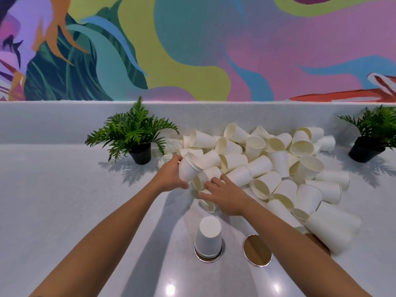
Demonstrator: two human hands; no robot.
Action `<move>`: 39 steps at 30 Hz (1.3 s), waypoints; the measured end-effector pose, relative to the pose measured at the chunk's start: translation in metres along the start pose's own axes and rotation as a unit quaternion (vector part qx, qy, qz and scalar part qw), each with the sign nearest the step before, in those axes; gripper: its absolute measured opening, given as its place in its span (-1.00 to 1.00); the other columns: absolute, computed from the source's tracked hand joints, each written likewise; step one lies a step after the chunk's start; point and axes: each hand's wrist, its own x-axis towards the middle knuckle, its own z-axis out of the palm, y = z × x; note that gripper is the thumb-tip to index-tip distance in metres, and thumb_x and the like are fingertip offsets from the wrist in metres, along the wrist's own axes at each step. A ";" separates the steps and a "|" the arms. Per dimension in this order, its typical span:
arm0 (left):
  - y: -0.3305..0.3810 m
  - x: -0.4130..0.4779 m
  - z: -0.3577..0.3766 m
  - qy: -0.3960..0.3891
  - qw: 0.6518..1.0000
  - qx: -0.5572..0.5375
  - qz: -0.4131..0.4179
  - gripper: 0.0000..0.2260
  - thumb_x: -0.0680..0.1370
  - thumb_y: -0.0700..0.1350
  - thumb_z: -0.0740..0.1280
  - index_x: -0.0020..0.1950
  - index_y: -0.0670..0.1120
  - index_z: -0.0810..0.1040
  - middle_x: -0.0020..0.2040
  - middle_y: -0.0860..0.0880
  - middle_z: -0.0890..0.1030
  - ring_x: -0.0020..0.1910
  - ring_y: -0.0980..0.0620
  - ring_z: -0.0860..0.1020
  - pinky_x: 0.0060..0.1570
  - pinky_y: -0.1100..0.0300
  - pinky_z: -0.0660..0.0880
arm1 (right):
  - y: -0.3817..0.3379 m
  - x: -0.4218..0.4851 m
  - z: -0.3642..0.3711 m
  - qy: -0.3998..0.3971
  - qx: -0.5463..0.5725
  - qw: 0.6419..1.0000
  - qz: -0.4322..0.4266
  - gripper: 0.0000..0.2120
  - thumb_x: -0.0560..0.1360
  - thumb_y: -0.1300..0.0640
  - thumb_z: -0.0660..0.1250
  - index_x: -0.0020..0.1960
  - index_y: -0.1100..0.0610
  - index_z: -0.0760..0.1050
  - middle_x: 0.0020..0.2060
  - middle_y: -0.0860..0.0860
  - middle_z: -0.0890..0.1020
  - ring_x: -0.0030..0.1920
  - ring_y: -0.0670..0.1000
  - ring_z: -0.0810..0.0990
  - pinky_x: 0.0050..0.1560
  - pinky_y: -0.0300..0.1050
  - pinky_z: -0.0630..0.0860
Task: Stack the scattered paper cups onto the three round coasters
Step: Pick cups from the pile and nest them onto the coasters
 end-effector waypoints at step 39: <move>-0.011 0.002 0.010 0.028 0.991 -0.120 -0.043 -0.31 0.27 -0.19 0.58 0.31 -0.08 0.33 0.16 -0.07 0.51 0.11 -0.06 0.50 -0.04 0.11 0.48 | 0.018 0.035 -0.021 -0.022 0.075 0.989 0.125 -0.32 0.52 0.05 0.31 0.54 0.03 0.07 0.44 0.02 0.32 0.42 0.15 0.25 0.36 0.13 0.20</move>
